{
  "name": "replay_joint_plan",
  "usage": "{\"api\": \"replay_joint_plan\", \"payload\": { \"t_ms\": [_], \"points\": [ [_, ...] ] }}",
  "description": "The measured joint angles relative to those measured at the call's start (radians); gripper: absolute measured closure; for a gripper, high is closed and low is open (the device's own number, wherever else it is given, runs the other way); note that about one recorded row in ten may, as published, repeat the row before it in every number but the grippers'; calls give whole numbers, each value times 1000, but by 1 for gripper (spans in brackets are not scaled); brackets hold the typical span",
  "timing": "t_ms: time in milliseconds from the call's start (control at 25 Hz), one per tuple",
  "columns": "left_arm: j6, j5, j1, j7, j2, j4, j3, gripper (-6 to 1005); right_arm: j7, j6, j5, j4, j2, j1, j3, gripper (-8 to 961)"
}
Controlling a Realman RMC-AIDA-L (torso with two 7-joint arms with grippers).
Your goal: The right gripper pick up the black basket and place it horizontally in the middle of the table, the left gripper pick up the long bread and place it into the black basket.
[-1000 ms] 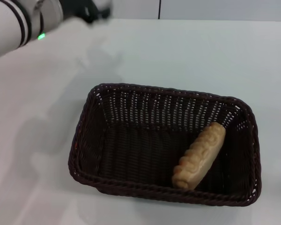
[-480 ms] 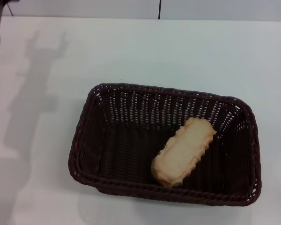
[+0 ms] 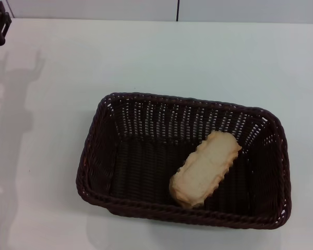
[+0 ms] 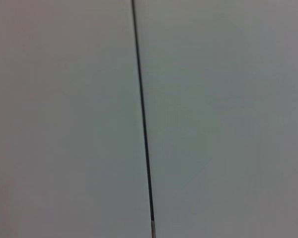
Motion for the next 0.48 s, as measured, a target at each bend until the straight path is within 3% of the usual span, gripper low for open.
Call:
{"api": "replay_joint_plan", "payload": {
  "t_ms": [480],
  "points": [
    [-48, 3, 7, -38, -1, 16, 13, 147, 0, 17, -5, 24, 1, 8, -26, 128]
  ]
}}
